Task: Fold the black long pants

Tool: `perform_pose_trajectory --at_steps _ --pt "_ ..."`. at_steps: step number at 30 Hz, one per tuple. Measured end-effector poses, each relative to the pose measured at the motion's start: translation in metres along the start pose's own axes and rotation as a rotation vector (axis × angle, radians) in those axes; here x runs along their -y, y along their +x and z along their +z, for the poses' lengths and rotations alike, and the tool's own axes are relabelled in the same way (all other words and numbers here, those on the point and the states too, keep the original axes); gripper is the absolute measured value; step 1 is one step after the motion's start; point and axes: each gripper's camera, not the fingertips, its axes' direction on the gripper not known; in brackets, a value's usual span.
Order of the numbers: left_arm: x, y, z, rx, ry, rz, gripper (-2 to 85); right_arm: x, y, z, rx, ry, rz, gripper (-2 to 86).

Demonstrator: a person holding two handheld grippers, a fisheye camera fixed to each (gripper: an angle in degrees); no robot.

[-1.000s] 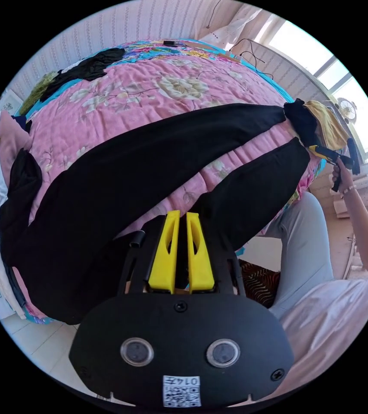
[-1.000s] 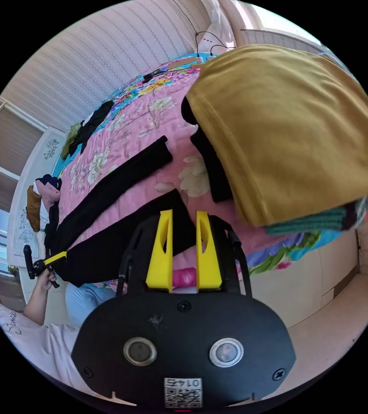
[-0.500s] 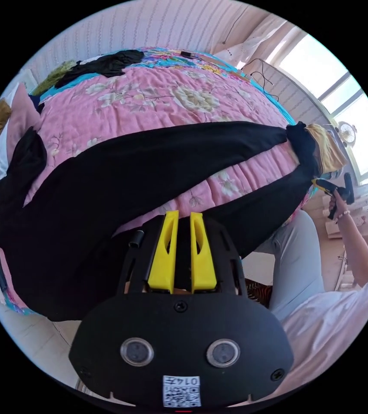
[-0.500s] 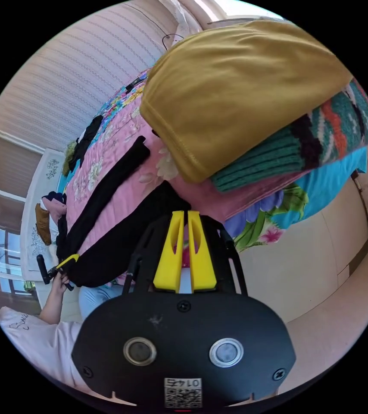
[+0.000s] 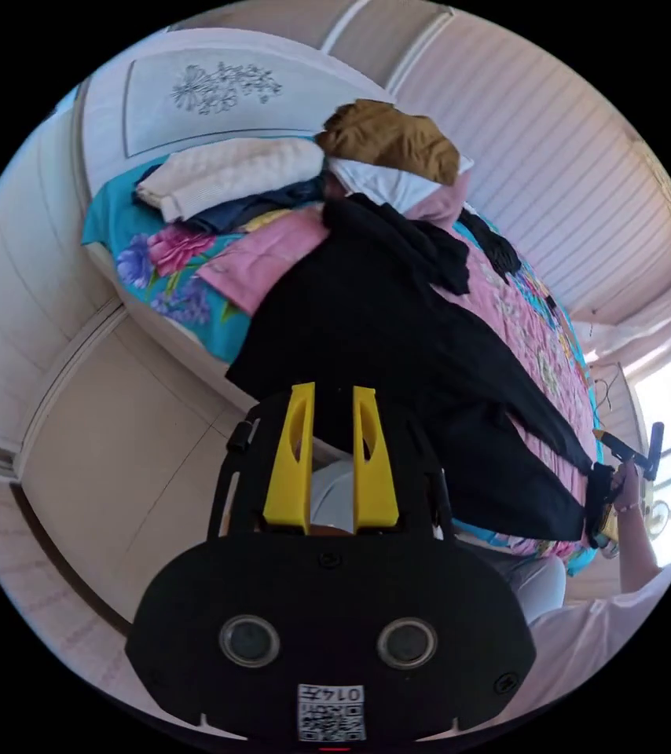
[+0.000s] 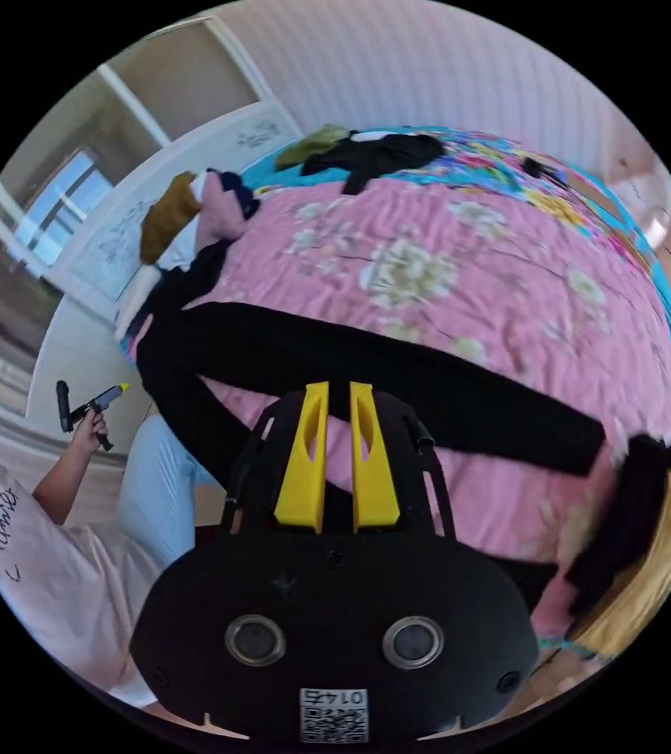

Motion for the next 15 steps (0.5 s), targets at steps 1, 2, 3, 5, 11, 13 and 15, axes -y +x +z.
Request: perform_pose_trajectory --at_steps 1,2,3,5,11,13,15 --pt "0.000 -0.013 -0.002 -0.008 0.009 -0.028 9.9 0.041 -0.044 0.026 0.057 -0.039 -0.135 5.7" --pt "-0.001 -0.035 -0.003 -0.030 0.022 -0.083 11.1 0.078 -0.090 0.050 0.095 -0.073 -0.268 6.2" --pt "-0.001 -0.057 -0.003 -0.059 0.029 -0.143 12.4 0.095 -0.113 0.062 0.107 -0.085 -0.332 6.3" --pt "-0.001 -0.084 0.001 -0.113 0.030 -0.211 14.2 0.152 -0.200 0.105 0.137 -0.125 -0.535 7.3" --pt "0.013 -0.139 0.009 -0.288 0.051 -0.346 13.2 0.242 -0.345 0.206 0.129 -0.316 -0.703 9.7" --pt "0.016 -0.149 0.002 -0.255 0.039 -0.346 9.3 0.255 -0.364 0.232 0.077 -0.364 -0.700 9.3" --pt "0.013 -0.165 -0.013 -0.339 0.075 -0.327 1.3 0.264 -0.373 0.252 0.020 -0.416 -0.684 8.1"
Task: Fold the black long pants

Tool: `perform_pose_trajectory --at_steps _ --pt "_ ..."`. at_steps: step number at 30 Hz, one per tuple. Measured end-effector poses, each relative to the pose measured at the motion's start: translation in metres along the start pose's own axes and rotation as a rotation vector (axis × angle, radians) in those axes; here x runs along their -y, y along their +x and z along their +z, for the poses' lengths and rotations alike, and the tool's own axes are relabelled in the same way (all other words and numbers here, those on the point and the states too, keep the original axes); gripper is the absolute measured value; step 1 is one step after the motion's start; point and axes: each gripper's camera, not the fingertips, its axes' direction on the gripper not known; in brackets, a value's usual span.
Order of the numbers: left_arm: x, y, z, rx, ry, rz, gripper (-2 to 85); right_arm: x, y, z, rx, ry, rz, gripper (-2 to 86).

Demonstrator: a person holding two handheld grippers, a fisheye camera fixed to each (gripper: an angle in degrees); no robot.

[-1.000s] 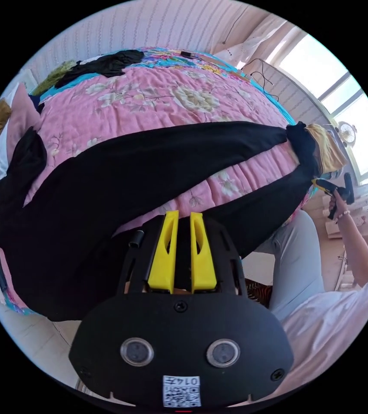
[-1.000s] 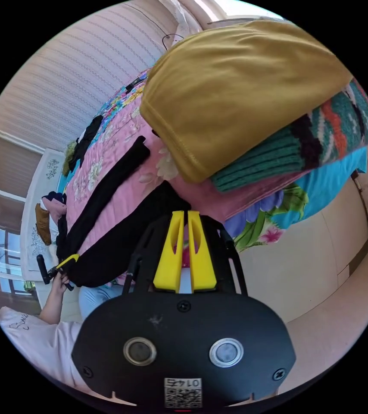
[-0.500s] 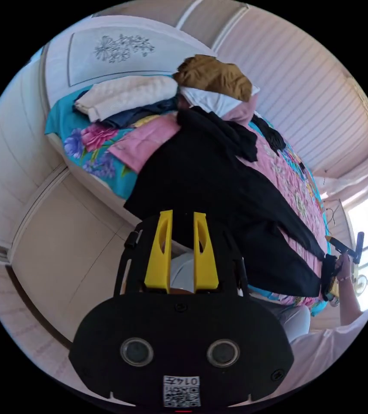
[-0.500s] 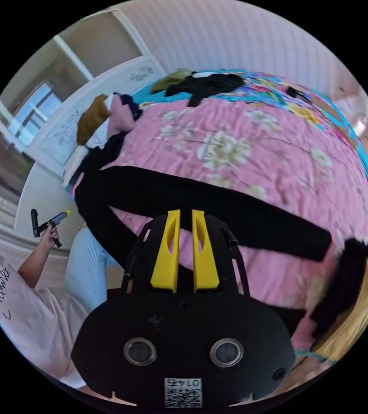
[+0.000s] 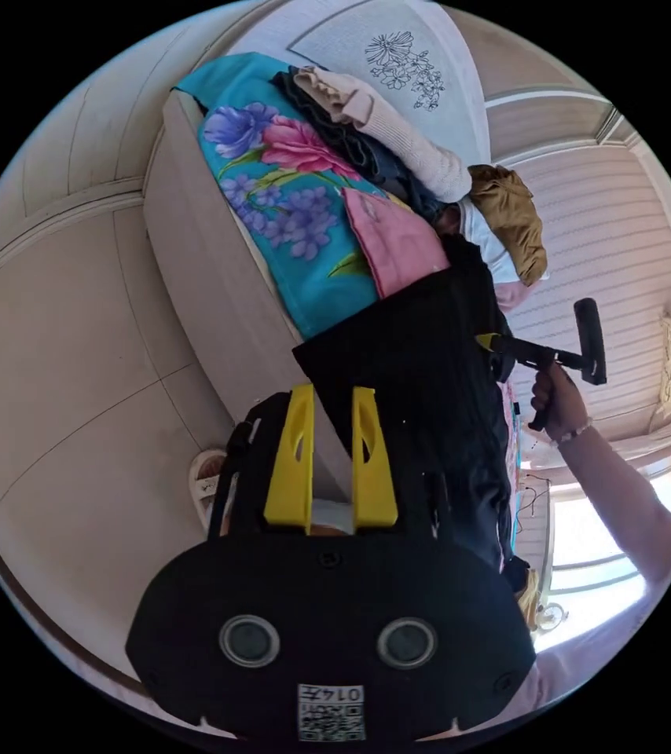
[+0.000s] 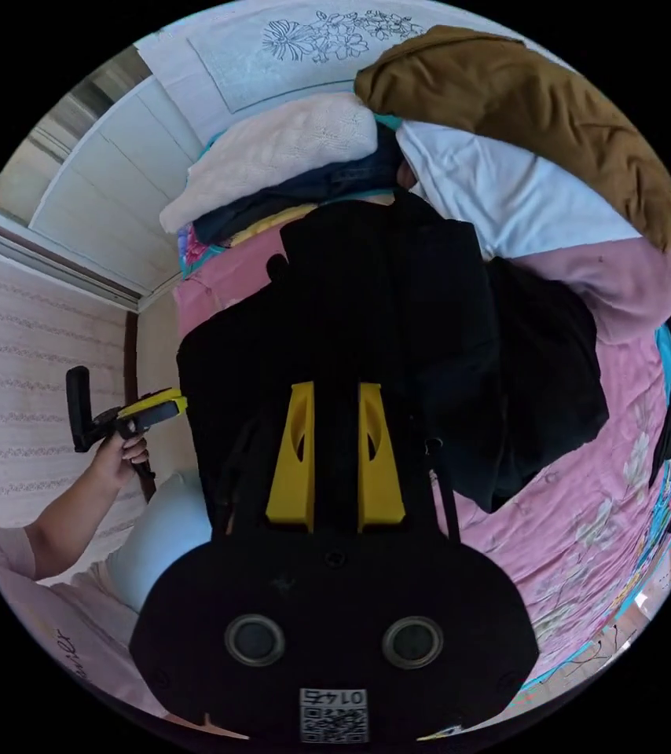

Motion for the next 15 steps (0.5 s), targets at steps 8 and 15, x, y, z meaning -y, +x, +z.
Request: perform_pose_trajectory --at_steps 8,15 --pt "0.009 0.024 -0.056 -0.005 0.053 0.196 -0.9 0.008 -0.010 -0.035 0.004 0.096 -0.128 0.7" --pt "0.030 0.071 -0.102 -0.082 0.170 0.273 -1.0 0.000 -0.005 -0.062 -0.044 0.169 -0.127 0.4"
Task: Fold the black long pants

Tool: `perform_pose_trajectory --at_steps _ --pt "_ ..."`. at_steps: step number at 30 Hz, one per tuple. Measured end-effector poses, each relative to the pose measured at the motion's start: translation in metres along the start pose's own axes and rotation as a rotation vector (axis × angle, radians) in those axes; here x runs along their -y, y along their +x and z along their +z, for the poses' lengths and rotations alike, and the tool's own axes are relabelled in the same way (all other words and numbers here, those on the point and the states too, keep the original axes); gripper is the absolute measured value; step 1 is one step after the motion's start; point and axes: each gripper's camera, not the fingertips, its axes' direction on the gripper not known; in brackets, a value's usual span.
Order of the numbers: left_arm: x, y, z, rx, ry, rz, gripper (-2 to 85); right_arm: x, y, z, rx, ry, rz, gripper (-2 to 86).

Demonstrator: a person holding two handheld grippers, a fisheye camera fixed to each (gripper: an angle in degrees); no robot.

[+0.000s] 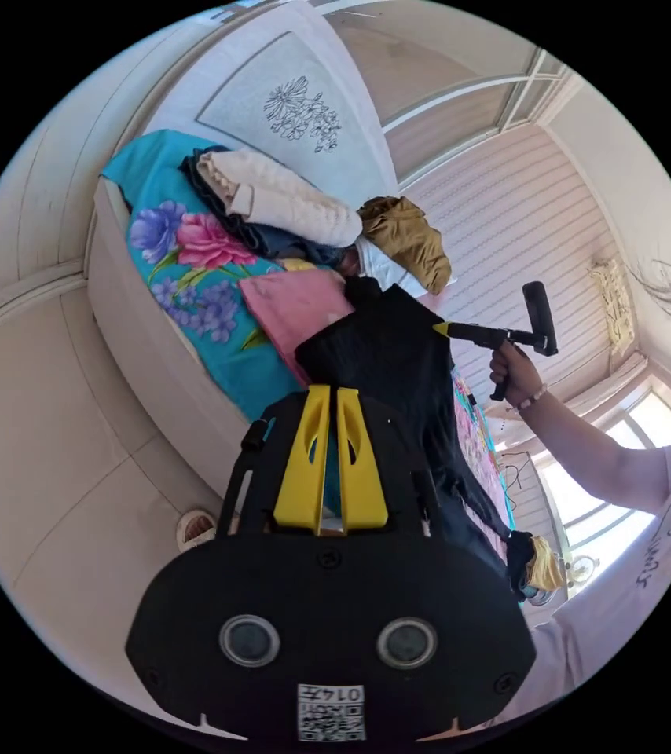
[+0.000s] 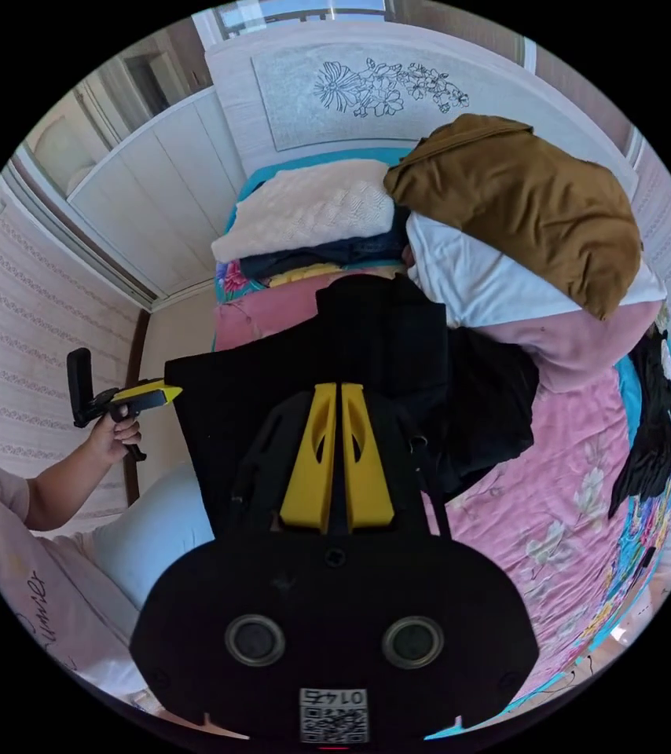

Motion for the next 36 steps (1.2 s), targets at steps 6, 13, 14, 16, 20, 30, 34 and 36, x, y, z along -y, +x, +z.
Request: perform_pose_trajectory --at_steps 6,13,14,16,20,30,34,36 --pt "0.045 0.013 0.029 0.142 -0.078 0.025 -1.0 0.004 0.043 -0.009 0.021 0.032 0.130 2.3" --pt "0.055 0.002 0.044 0.140 -0.186 -0.035 -0.8 -0.118 0.066 -0.016 0.254 0.205 0.326 6.0" --pt "0.056 0.001 0.045 0.126 -0.195 -0.046 -0.7 -0.162 0.065 -0.024 0.257 0.238 0.359 5.6" --pt "0.059 0.001 0.046 0.095 -0.206 -0.067 -0.6 -0.238 0.063 -0.033 0.250 0.263 0.457 5.4" --pt "0.072 0.016 0.045 0.075 -0.216 -0.042 -0.5 -0.440 0.042 -0.042 0.162 0.202 0.874 6.0" --pt "0.107 0.082 0.046 0.187 -0.316 0.092 -0.8 -0.795 -0.072 -0.028 0.098 0.536 1.839 9.0" --pt "0.116 0.100 0.046 0.229 -0.320 0.082 -0.9 -0.856 -0.090 -0.021 0.034 0.729 1.925 9.1" --pt "0.119 0.111 0.050 0.253 -0.329 0.085 -0.9 -0.874 -0.088 -0.018 -0.010 0.731 1.946 9.3"
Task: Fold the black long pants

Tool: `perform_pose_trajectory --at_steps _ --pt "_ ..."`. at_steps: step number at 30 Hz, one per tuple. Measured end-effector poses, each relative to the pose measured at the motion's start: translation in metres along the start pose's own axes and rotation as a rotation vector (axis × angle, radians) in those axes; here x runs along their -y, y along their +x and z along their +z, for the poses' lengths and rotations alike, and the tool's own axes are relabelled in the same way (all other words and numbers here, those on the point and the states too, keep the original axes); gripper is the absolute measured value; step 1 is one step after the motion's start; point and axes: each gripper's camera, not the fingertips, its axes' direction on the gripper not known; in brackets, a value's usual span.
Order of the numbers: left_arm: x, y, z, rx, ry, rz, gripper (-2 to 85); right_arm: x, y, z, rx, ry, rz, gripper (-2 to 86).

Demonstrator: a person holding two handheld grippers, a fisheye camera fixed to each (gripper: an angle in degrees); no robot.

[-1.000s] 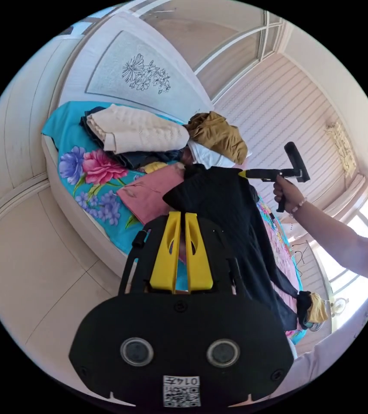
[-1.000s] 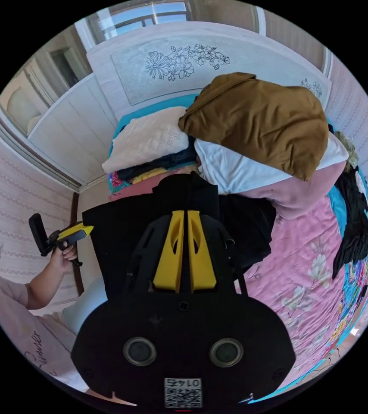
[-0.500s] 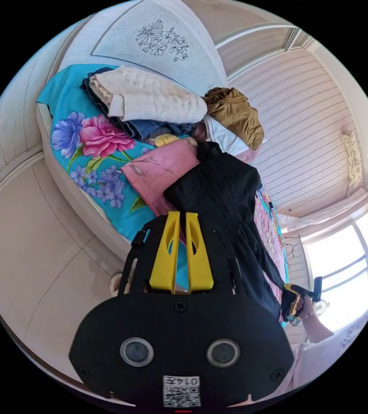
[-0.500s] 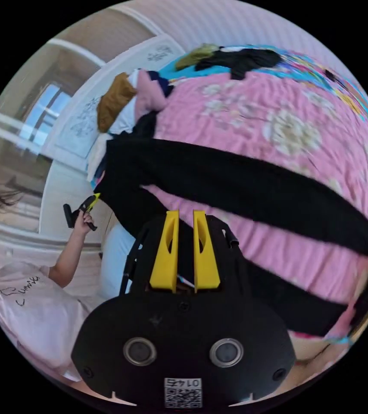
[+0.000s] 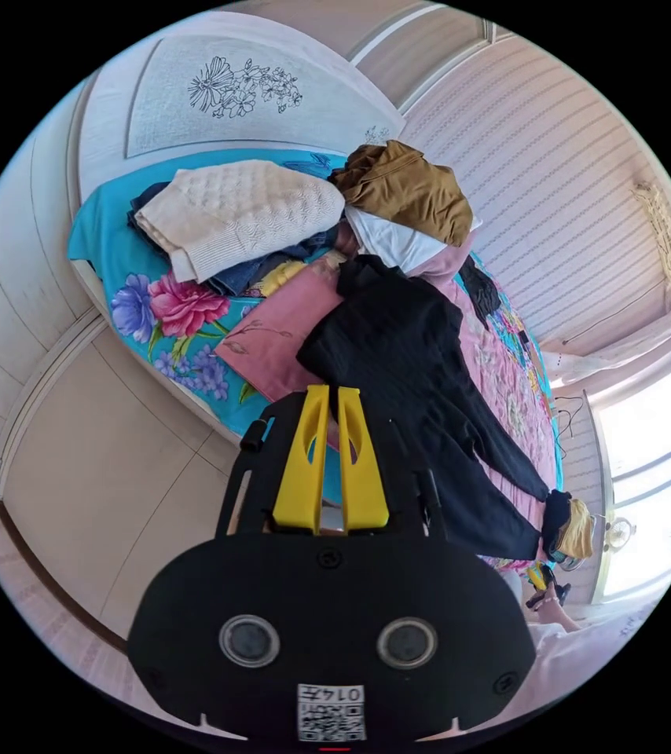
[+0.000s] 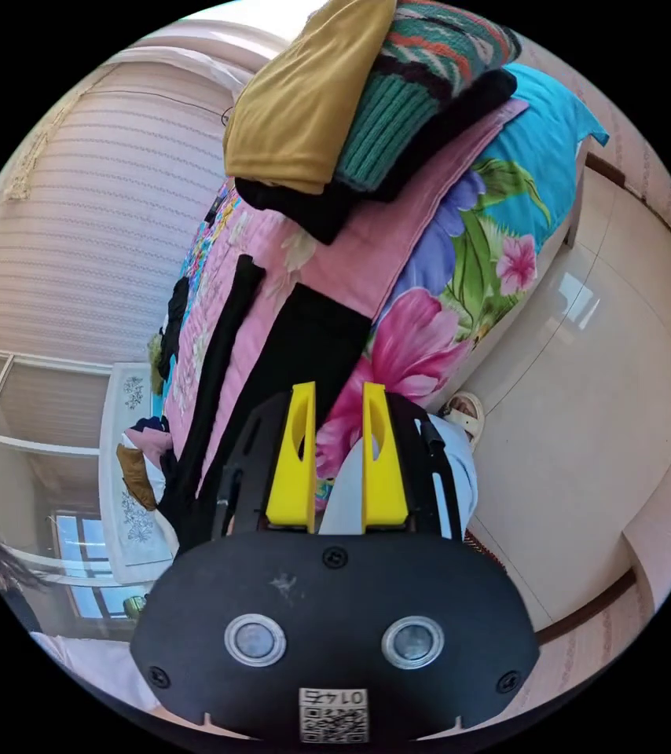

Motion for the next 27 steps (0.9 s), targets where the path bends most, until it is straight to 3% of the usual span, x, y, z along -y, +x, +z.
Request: perform_pose_trajectory --at_steps 5,13,20,27 --pt "0.009 0.021 0.008 0.090 -0.038 0.018 -0.9 0.024 0.044 0.010 0.029 -0.030 0.068 6.5" --pt "0.031 0.057 -0.004 0.064 0.014 0.132 -1.0 0.044 0.058 -0.025 0.091 0.010 -0.126 0.3" --pt "0.090 0.075 -0.008 -0.075 0.134 0.090 -0.9 0.114 0.015 -0.032 0.004 -0.050 -0.389 0.1" --pt "0.172 0.104 0.045 -0.107 0.174 0.029 1.3 0.200 -0.026 0.024 -0.086 -0.165 -0.395 1.2"
